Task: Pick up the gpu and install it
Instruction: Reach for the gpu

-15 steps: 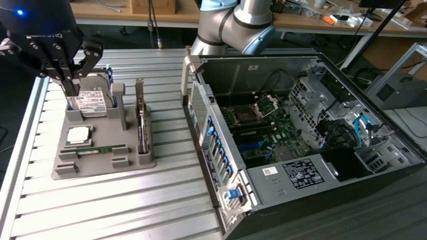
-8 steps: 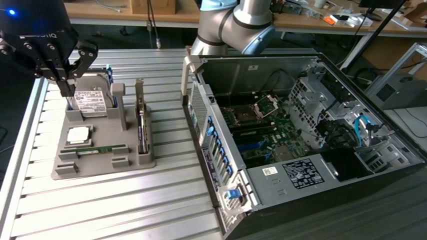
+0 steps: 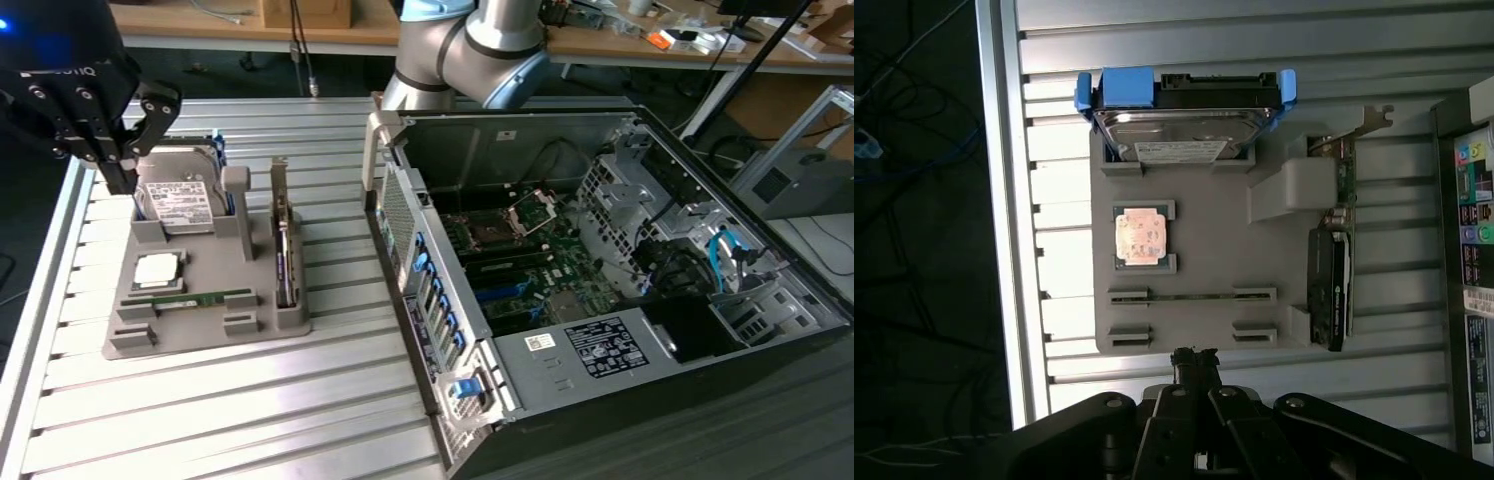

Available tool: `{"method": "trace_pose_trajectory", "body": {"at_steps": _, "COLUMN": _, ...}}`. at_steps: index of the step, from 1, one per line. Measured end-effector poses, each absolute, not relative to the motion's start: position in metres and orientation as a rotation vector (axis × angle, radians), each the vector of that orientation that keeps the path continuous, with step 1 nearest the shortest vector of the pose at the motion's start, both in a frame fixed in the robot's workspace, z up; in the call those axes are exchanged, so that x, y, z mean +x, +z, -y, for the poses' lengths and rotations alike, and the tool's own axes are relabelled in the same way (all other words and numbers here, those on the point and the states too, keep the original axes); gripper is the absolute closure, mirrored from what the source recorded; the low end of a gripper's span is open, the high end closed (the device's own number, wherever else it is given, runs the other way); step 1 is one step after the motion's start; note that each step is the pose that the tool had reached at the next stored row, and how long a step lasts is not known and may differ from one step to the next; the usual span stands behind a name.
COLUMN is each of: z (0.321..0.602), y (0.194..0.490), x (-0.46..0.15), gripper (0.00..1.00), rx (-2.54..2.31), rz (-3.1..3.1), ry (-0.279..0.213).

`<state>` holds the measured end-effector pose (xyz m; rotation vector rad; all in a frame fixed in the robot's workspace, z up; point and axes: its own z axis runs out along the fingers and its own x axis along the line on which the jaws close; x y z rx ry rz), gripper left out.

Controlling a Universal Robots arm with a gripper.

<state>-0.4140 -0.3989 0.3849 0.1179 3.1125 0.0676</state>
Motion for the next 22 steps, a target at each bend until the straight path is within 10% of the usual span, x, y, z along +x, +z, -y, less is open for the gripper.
{"method": "trace_pose_trajectory", "body": {"at_steps": 22, "z": 0.399, "y": 0.385, "x": -0.439, "gripper": 0.89, "rx": 0.118, "rz": -3.112, "ry": 0.068}}
